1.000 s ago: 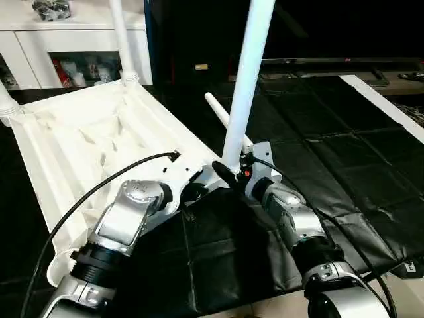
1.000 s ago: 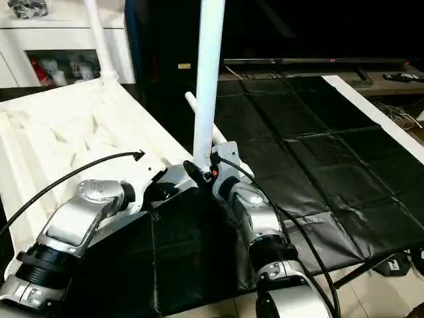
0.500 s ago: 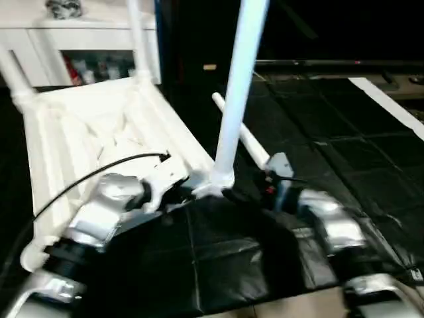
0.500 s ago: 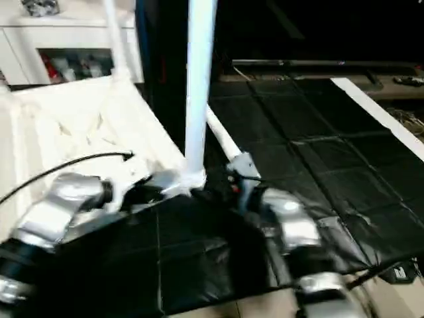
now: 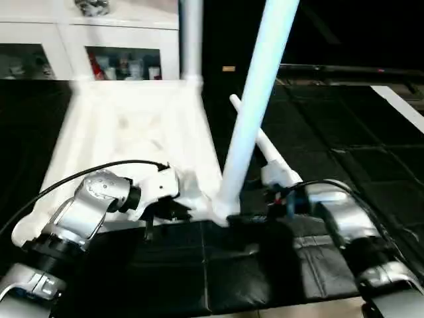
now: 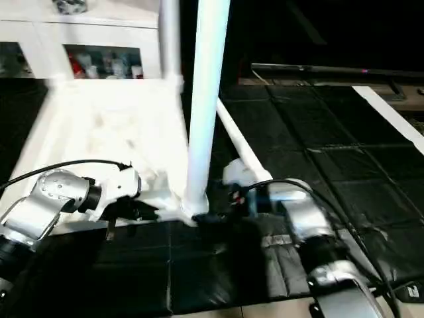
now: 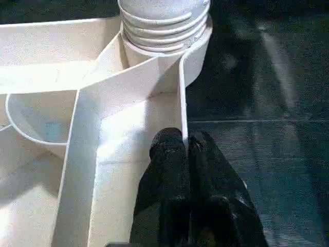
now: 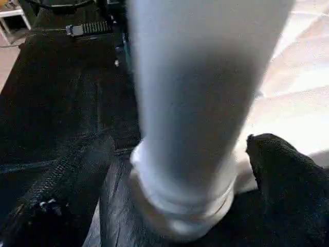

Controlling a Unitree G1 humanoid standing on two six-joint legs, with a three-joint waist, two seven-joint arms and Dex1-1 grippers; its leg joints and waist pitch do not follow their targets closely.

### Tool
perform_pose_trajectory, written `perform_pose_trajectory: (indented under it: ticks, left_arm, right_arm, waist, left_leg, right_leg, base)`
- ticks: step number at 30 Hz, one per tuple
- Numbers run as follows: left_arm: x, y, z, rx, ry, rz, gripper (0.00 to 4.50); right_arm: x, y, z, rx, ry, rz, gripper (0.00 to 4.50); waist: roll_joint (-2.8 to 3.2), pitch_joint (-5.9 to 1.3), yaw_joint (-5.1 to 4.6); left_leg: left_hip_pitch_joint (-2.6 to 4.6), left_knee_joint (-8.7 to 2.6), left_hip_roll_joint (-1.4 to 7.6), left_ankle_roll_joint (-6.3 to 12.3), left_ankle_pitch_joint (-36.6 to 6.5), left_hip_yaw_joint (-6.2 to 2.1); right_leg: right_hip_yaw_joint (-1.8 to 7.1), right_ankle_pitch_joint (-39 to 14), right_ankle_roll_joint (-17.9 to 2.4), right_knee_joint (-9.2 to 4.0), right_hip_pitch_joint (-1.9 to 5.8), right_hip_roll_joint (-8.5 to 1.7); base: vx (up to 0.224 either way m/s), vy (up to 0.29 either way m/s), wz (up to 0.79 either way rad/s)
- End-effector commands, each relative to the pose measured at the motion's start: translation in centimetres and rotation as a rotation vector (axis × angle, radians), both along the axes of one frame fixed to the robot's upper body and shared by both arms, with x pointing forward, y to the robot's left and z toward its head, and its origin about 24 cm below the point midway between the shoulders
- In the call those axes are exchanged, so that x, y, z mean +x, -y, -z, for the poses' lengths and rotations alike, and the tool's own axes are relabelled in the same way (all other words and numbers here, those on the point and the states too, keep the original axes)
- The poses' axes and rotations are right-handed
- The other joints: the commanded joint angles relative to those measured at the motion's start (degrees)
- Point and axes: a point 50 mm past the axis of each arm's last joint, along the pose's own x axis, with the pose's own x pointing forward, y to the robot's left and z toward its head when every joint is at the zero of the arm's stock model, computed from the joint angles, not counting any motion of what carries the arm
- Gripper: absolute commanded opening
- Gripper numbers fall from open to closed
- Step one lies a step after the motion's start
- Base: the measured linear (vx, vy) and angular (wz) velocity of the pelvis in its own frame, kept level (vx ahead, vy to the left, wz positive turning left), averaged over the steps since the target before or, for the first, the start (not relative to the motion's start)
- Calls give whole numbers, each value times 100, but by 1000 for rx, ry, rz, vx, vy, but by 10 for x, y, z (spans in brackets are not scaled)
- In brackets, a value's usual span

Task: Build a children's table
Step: Rotate leg to tighten

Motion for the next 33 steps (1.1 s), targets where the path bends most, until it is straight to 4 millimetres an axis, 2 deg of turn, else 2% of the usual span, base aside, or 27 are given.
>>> perform_pose_trajectory:
  ticks: [1, 3, 4, 7, 9, 11, 20, 27, 33]
  left_arm:
    - [0, 12, -9, -6, 24, 106, 0]
    - [-1, 13, -9, 0, 23, 121, 0]
    - [-1, 13, -9, 2, 23, 126, 0]
    - [2, 11, -8, 13, 27, 133, 0]
    - [4, 10, -8, 20, 31, 137, 0]
    - [4, 10, -8, 22, 32, 138, 0]
    - [6, 8, -9, 27, 29, 151, 0]
    - [7, 6, -8, 33, 21, 155, 0]
    - [8, 6, -6, 9, -3, 101, 0]
  right_arm:
    - [2, -2, -4, -3, 7, -22, 447]
    - [1, -4, -4, 2, -5, -53, 447]
    - [0, -4, -3, 0, -9, -66, 419]
    - [-3, -3, 0, -27, -11, -110, 412]
    - [-4, -2, 1, -48, -9, -134, 381]
    - [-4, -2, 2, -51, -11, -142, 373]
    - [-3, -1, 0, -22, -46, -152, 297]
    - [-6, 0, 2, -12, -72, -179, 270]
    - [-9, -3, 4, 39, -102, -158, 267]
  waist:
    - [72, -399, -45]
    - [77, -404, -44]
    - [90, -404, -41]
    - [93, -405, -44]
    - [92, -408, -43]
    - [90, -407, -38]
    - [100, -420, -31]
    - [100, -418, -27]
    - [117, -426, -25]
  left_leg:
    - [64, -387, 195, 121, -1244, -29]
    - [52, -384, 199, 140, -1206, -30]
    - [56, -384, 198, 141, -1195, -31]
    - [53, -381, 191, 141, -1211, -28]
    - [46, -375, 184, 143, -1215, -27]
    - [53, -378, 189, 124, -1224, -28]
    - [55, -370, 202, 145, -1157, -25]
    - [50, -370, 198, 135, -1195, -26]
    - [58, -370, 206, 112, -1196, -29]
  right_leg:
    - [363, -1621, -869, -444, 295, -512]
    - [362, -1541, -866, -432, 301, -510]
    - [361, -1527, -867, -434, 298, -511]
    - [358, -1532, -859, -439, 302, -505]
    - [356, -1543, -855, -442, 308, -505]
    - [356, -1598, -844, -448, 307, -511]
    - [355, -1363, -958, -411, 309, -503]
    - [352, -1408, -947, -415, 313, -502]
    - [352, -1365, -969, -409, 314, -506]
  base:
    - [0, 0, 0]
    - [0, 0, 0]
    - [0, 0, 0]
    - [0, 0, 0]
    - [0, 0, 0]
    - [0, 0, 0]
    - [0, 0, 0]
    - [0, 0, 0]
    - [0, 0, 0]
